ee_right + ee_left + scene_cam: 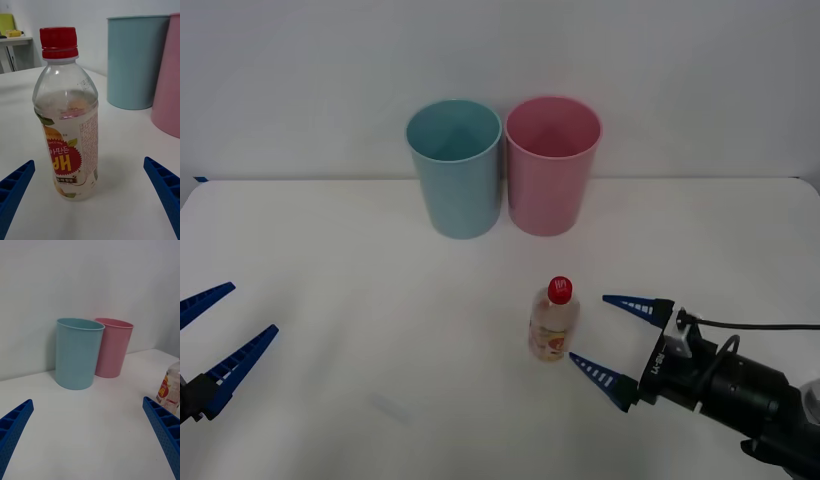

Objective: Grasp the object on the table and drop it into the matching bin: aluminum can to the light blue bin, PET bottle to the pink bin.

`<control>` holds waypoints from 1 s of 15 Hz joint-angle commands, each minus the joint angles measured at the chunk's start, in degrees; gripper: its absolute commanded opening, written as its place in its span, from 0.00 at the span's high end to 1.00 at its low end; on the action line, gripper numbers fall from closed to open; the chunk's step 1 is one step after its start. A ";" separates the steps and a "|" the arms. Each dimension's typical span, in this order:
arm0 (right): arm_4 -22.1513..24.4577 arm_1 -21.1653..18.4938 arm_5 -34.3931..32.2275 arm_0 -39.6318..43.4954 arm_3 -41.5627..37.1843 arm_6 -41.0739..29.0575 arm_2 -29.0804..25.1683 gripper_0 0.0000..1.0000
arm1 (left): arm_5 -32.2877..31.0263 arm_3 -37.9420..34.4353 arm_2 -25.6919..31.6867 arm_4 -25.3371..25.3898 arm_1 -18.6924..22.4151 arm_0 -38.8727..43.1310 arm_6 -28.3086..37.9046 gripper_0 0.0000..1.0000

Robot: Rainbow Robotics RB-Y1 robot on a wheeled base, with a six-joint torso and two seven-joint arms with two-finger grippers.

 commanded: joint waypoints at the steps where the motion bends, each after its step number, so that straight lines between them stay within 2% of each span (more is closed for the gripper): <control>1: 0.63 1.59 0.81 -2.56 2.26 0.14 1.86 0.00 | 0.00 0.00 0.00 0.00 0.00 0.00 0.00 0.00; 7: 0.63 2.55 4.67 -6.87 4.72 0.40 5.73 0.00 | 0.00 0.00 0.00 0.00 0.00 0.00 0.00 0.00; 15: 0.54 3.96 6.52 -7.57 4.72 0.57 7.66 0.00 | 0.00 0.00 0.00 0.00 0.00 0.00 0.00 0.00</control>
